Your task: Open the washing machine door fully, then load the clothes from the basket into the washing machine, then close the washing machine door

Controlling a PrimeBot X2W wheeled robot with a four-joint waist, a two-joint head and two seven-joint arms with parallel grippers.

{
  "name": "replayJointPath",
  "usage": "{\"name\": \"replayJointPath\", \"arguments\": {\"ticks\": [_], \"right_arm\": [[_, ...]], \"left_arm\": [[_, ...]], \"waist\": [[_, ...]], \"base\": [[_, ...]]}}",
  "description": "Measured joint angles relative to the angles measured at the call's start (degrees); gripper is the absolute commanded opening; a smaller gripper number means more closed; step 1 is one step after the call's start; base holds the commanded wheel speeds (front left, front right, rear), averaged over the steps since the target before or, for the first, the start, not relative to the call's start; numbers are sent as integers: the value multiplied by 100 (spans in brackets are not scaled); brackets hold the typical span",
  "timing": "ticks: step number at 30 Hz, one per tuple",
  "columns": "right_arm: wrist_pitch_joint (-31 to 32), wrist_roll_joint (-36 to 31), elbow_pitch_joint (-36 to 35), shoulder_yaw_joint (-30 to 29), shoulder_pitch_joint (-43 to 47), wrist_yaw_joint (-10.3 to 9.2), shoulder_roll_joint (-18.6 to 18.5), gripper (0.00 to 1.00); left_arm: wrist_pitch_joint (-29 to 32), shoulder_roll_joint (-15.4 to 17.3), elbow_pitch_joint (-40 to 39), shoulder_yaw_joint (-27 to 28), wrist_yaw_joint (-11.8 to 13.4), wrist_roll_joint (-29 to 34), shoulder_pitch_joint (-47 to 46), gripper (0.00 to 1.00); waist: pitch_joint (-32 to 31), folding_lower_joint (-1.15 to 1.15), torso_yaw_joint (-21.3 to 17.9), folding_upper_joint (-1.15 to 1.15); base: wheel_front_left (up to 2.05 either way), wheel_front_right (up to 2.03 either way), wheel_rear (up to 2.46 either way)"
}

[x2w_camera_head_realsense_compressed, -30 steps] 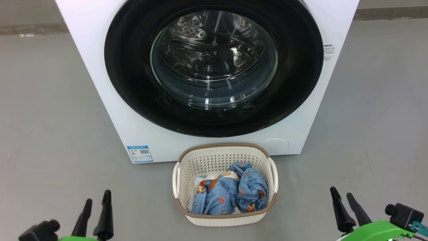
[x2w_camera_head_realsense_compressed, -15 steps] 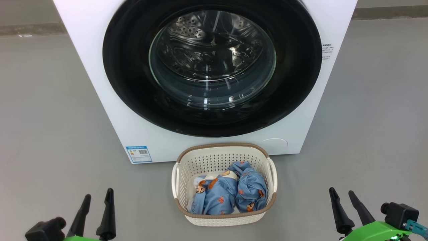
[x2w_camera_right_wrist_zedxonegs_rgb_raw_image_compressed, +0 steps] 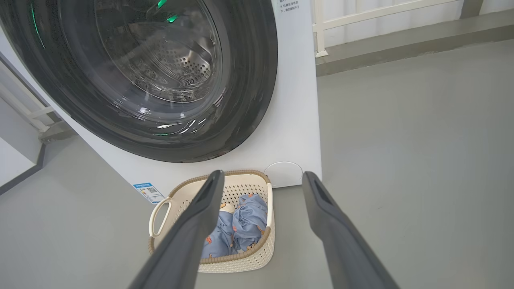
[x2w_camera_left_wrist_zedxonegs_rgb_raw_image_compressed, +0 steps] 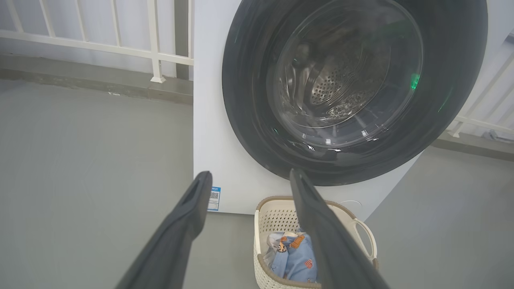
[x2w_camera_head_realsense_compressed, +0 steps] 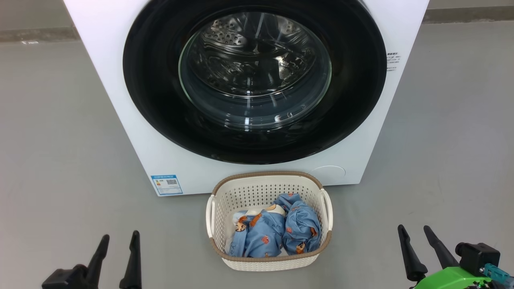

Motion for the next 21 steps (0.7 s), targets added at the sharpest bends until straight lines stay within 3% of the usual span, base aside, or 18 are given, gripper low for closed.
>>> {"name": "replayJointPath", "arguments": {"ticks": [13,21], "right_arm": [[-226,-808,15,-89,5,0,-27,100],[-281,-1088,18,-167,12,0,-27,100]], "left_arm": [[-204,5,-25,18,-1,798,29,100],[-285,5,-34,86,-2,971,32,100]], "waist": [[-8,0,-17,0],[-18,0,-14,0]], "base": [[0,0,0],[0,0,0]]}}
